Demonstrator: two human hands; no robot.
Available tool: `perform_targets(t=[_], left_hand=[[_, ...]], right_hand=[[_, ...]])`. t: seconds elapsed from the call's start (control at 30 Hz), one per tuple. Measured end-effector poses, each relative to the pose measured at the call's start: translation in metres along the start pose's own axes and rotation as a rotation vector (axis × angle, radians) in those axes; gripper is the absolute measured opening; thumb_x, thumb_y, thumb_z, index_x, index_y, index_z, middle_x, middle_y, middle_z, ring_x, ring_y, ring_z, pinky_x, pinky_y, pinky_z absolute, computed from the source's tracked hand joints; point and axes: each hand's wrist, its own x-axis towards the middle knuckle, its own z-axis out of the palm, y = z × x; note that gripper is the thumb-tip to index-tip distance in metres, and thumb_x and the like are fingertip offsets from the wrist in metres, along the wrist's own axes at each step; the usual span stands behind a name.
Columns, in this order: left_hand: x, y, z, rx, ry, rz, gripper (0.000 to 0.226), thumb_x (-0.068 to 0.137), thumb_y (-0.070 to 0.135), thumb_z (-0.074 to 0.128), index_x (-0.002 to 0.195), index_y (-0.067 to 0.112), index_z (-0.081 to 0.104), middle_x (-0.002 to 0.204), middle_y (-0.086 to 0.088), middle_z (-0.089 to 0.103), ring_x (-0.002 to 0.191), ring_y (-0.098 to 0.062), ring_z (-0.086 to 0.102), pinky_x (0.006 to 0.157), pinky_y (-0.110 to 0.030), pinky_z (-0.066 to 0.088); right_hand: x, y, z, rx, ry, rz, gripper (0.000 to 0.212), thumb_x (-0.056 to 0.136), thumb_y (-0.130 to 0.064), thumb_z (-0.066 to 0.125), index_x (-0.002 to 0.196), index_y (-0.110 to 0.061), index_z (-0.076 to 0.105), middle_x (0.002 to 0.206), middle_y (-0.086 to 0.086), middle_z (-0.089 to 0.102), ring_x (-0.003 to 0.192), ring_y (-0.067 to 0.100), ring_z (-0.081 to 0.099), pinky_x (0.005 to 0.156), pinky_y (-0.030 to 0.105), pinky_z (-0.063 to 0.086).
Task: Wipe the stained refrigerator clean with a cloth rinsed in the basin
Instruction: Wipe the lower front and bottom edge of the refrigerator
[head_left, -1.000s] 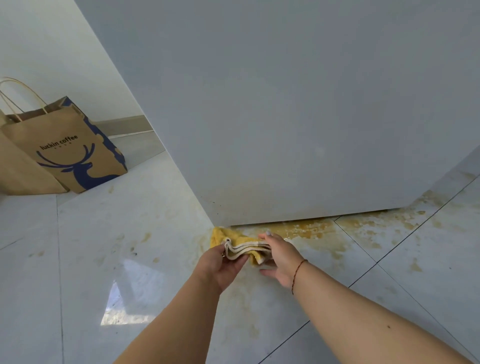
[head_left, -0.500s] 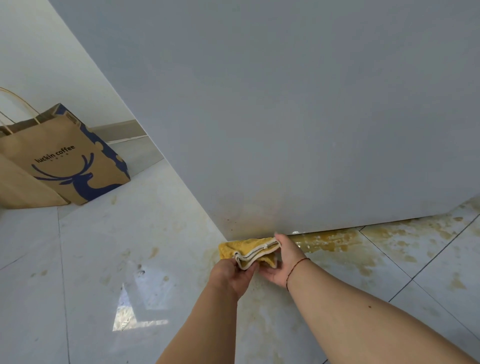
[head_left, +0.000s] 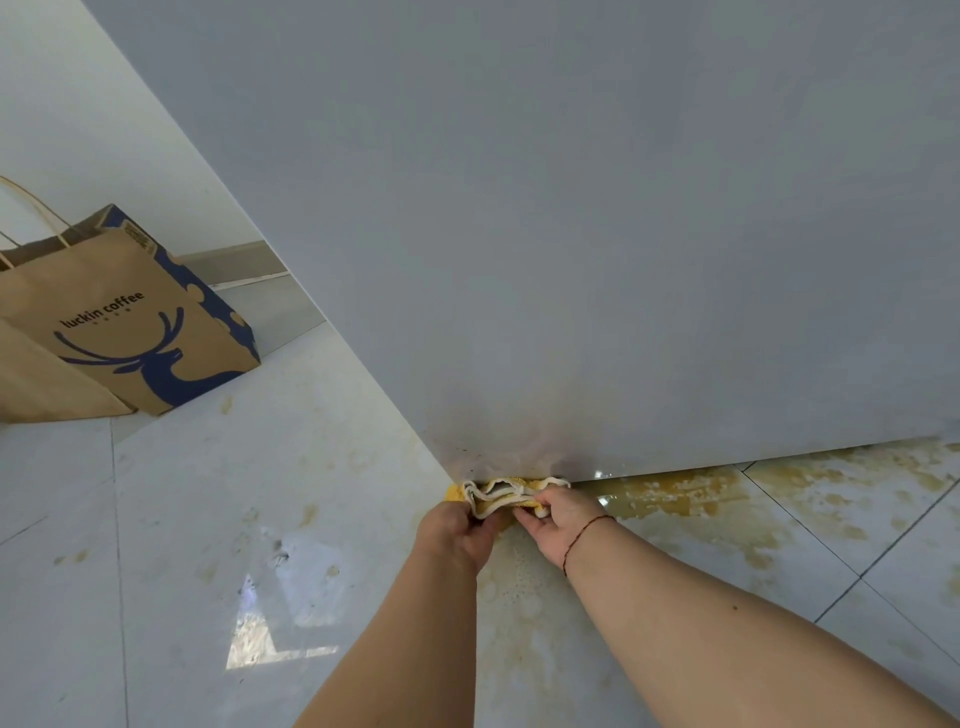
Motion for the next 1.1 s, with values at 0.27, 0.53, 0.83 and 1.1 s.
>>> perform_targets(t=[0.27,0.53,0.83,1.1], left_hand=[[-0.017,0.007,-0.006,-0.042,-0.019,0.139,0.04,0.098,-0.01,0.027,0.133,-0.01,0.046,0.119,-0.025,0.056,0.104,-0.038,0.058,0.086,-0.044,0.046],[-0.058,0.026,-0.009,-0.071,-0.113,0.272,0.028,0.096,-0.011,0.033,0.116,-0.01,0.053,0.092,-0.022,0.059,0.08,-0.031,0.06,0.08,-0.041,0.047],[-0.11,0.047,-0.006,-0.142,-0.176,0.413,0.02,0.094,-0.01,0.038,0.09,-0.007,0.057,0.09,-0.022,0.062,0.08,-0.03,0.064,0.08,-0.041,0.053],[-0.154,0.056,-0.011,-0.289,-0.325,0.517,0.02,0.097,-0.006,0.039,0.092,-0.007,0.058,0.093,-0.02,0.065,0.084,-0.028,0.066,0.089,-0.04,0.054]], right_hand=[[-0.031,0.005,0.008,0.104,-0.074,-0.176,0.03,0.087,0.017,0.047,0.111,-0.001,0.051,0.113,0.022,0.047,0.107,0.037,0.05,0.088,0.046,0.051],[-0.076,-0.003,0.017,0.103,-0.137,-0.267,0.024,0.084,0.018,0.05,0.078,-0.005,0.045,0.097,0.018,0.051,0.1,0.032,0.052,0.094,0.048,0.05],[-0.129,-0.016,0.033,0.05,-0.224,-0.447,0.028,0.083,0.016,0.053,0.071,-0.006,0.043,0.087,0.014,0.054,0.089,0.029,0.058,0.089,0.047,0.054],[-0.168,-0.021,0.035,-0.074,-0.387,-0.653,0.027,0.084,0.013,0.057,0.072,-0.008,0.045,0.091,0.016,0.055,0.089,0.027,0.06,0.082,0.037,0.057]])
